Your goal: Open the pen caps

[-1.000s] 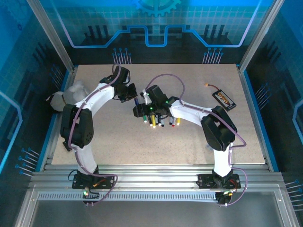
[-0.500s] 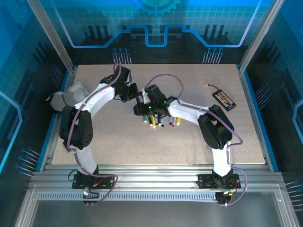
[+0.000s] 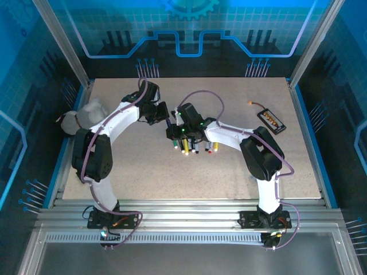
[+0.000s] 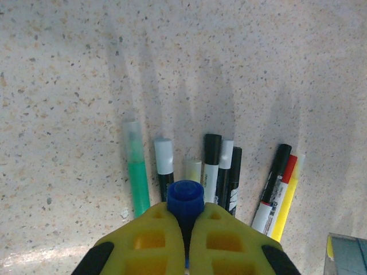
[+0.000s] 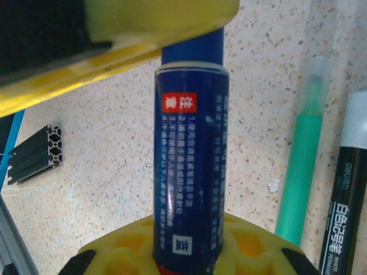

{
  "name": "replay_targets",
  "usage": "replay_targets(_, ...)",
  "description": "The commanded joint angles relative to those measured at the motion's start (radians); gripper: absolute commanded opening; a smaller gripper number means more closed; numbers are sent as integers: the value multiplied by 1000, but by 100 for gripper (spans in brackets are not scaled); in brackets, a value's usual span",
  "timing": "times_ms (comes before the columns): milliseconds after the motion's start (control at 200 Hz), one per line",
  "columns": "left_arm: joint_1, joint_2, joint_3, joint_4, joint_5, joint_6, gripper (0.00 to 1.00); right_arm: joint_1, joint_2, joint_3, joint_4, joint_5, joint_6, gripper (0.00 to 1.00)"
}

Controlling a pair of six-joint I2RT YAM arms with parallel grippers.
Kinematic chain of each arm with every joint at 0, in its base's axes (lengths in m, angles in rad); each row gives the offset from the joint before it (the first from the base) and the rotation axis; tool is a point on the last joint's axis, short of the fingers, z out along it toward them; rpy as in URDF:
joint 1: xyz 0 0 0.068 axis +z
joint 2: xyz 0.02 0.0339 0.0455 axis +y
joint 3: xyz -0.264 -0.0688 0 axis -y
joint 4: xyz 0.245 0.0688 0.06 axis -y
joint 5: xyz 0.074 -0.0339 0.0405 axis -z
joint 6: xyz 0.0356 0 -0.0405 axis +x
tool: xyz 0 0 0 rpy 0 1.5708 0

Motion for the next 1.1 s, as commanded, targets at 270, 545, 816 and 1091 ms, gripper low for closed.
replay_targets(270,-5,-4,-28,-26,-55,-14,37,5,-93,-67,75,-64,-28,0)
replay_targets(545,-5,19,-23,-10,-45,-29,21,11,-96,-69,76,-62,-23,0)
replay_targets(816,-5,56,-6,3,-67,-45,0,19,-84,-64,97,-44,11,0)
replay_targets(1091,94,197,260,-79,-199,-29,0,120,-323,-353,14,-51,32,0)
